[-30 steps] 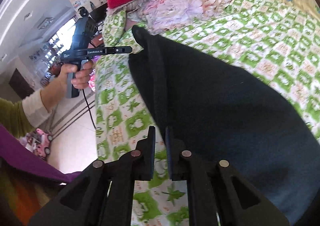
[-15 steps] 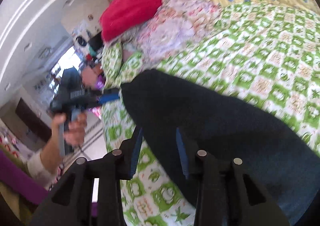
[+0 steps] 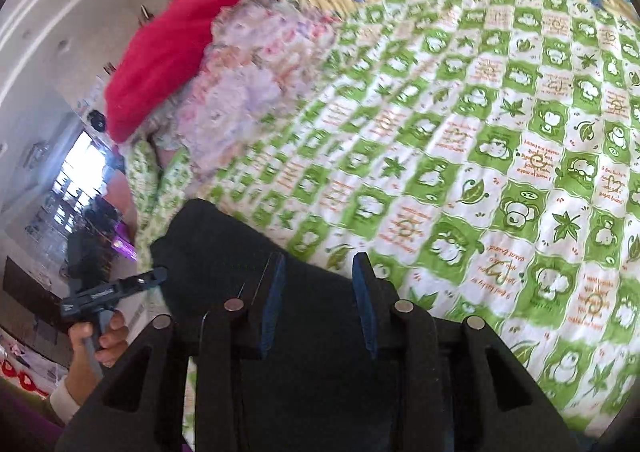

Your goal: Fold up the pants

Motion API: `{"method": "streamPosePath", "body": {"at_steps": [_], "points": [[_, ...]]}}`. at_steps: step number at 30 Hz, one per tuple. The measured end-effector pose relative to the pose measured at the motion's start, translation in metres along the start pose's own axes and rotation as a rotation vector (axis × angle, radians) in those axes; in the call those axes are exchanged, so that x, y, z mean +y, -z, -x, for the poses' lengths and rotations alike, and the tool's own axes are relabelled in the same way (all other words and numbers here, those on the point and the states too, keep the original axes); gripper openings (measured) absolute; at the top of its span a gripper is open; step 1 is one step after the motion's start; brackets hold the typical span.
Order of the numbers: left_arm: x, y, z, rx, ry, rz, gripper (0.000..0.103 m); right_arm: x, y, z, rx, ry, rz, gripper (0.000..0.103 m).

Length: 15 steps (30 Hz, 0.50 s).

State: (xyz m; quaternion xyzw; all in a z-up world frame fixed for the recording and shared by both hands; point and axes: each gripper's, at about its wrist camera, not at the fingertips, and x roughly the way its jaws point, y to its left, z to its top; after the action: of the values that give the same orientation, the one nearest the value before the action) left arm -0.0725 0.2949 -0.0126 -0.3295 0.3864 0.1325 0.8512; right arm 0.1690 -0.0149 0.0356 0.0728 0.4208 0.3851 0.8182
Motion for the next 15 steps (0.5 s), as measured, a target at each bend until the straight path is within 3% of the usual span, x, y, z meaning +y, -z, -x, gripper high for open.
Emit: {"method": "streamPosePath", "body": {"at_steps": [7,12,15], "points": [[-0.006,-0.01,-0.015,-0.01,-0.032,-0.061,0.057,-0.001,0.004,-0.053,0.189,0.027,0.062,0.037],[-0.011,-0.017,-0.029,-0.02,-0.042,-0.067,0.052,0.021,0.013,-0.06,0.233,0.089,0.185,0.038],[-0.018,-0.02,-0.036,-0.033,-0.048,-0.079,0.037,0.023,0.013,-0.061,0.242,0.096,0.193,0.028]]}}
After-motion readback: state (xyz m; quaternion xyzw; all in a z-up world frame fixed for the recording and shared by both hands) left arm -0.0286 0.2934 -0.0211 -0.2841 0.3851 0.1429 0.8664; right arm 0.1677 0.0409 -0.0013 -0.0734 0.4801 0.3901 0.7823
